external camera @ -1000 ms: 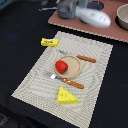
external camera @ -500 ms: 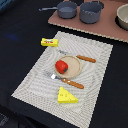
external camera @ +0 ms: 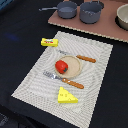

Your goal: Interact with the objects in diverse but meaningful ways.

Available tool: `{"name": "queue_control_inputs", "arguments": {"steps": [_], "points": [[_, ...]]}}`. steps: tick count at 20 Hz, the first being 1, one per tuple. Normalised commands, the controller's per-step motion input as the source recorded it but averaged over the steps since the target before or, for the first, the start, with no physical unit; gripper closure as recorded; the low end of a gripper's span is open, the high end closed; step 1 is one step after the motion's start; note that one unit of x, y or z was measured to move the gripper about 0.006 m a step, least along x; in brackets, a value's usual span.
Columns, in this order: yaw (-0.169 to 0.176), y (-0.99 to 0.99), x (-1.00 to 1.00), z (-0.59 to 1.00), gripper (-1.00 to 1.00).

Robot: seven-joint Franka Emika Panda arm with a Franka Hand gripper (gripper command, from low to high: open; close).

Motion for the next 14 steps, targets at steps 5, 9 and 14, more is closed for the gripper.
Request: {"name": "queue_control_inputs", "arguments": {"steps": [5, 9, 14], "points": [[0.153, 0.54, -0.31, -0.52, 1.0], [0.149, 0.26, -0.23, -0.65, 1.0], [0.137, 0.19, -0.18, -0.72, 1.0]]}}
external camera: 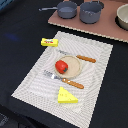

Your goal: Interact with the objects in diverse but meaningful ways.

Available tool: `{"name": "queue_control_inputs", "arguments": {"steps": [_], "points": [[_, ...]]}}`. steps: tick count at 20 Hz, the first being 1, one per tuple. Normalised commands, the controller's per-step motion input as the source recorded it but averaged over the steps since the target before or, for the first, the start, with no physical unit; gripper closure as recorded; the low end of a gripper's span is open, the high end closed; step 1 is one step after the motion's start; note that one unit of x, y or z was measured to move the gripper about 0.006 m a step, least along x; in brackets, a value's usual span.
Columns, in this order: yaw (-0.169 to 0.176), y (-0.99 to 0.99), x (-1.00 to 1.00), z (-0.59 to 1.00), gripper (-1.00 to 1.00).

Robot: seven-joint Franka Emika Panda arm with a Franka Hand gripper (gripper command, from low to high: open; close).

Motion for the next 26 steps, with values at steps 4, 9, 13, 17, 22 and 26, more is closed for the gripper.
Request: {"name": "queue_control_inputs", "arguments": {"steps": [4, 9, 13, 17, 22, 26], "points": [[0.117, 0.14, -0.03, -0.64, 1.0], [0.09, 0.13, -0.02, -0.52, 1.0], [0.084, 0.22, -0.3, -0.39, 1.0], [0.095, 0.32, -0.45, -0.22, 1.0], [0.09, 0.29, -0.47, -0.25, 1.0], [0.078, 0.22, -0.48, -0.26, 1.0]]}}
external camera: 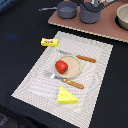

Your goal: Interact with the objects in diverse but meaningful ways.

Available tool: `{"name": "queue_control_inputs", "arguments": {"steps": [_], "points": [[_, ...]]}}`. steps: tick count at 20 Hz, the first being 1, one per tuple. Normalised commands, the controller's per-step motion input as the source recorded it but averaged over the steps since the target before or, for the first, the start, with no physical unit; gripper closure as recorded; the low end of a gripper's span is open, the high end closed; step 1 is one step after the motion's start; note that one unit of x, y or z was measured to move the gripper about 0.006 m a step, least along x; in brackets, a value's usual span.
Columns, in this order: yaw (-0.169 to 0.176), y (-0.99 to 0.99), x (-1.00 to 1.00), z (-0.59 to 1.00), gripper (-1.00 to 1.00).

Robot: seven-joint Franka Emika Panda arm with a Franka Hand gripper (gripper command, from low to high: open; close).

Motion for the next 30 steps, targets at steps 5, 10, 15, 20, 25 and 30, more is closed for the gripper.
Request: {"name": "queue_control_inputs", "arguments": {"steps": [5, 10, 15, 20, 25, 30], "points": [[0.059, 0.06, -0.28, -0.34, 1.0], [0.053, 0.0, -0.16, -0.29, 1.0], [0.021, 0.0, -0.03, -0.02, -1.0], [0.012, 0.0, -0.07, 0.17, -1.0], [0.0, 0.0, -0.08, 0.95, -1.0], [-0.003, -0.05, 0.03, 1.0, -1.0]]}}
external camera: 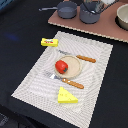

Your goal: Interact with the objects in diverse but meaningful ways.

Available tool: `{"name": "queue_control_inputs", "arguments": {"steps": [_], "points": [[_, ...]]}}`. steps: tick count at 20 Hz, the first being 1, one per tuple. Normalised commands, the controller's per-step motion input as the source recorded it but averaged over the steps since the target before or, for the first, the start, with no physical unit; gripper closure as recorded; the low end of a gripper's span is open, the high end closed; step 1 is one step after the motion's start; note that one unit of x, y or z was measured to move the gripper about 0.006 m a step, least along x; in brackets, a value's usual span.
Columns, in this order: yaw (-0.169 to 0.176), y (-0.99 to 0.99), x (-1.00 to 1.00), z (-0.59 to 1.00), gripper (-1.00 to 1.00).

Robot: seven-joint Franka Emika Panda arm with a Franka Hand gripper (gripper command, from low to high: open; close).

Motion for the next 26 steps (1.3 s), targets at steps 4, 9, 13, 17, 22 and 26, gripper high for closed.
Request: {"name": "queue_control_inputs", "arguments": {"steps": [4, 9, 13, 17, 22, 26], "points": [[-0.032, -0.38, 0.17, 0.94, -1.0], [-0.048, -0.63, 0.38, 0.47, -1.0], [-0.037, -0.8, 0.33, 0.04, -1.0], [-0.044, -0.85, 0.15, -0.01, -1.0], [-0.049, -0.84, 0.1, -0.11, -1.0], [-0.054, -0.81, 0.1, -0.2, -1.0]]}}
